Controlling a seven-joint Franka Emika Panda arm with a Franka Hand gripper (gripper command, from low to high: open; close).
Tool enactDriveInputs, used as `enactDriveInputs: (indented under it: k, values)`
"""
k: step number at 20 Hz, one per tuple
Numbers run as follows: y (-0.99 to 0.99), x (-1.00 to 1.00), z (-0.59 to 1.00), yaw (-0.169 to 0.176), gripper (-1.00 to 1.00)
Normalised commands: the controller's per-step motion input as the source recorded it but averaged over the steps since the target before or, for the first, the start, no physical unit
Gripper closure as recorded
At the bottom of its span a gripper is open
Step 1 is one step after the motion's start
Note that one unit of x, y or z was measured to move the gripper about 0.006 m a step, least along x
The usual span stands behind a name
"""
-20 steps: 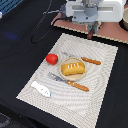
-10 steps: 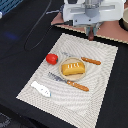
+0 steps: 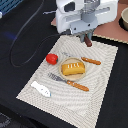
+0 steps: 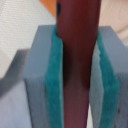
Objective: Interact with the objects in diverse but meaningful ways.
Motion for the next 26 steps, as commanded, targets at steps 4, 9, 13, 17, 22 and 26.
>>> enactDriveInputs:
  k: [4, 9, 13, 17, 22, 26]
  values:
    - [-0.32, 0.3, 0.04, 0.107, 1.0]
    - [-0.74, 0.37, 0.11, 0.094, 1.0]
    - [-0.79, 0.49, 0.13, 0.05, 1.0]
    - [-0.76, 0.53, 0.31, 0.024, 1.0]
    - [-0.75, 0.59, 0.36, -0.001, 1.0]
    - [-0.75, 0.64, 0.34, -0.008, 1.0]
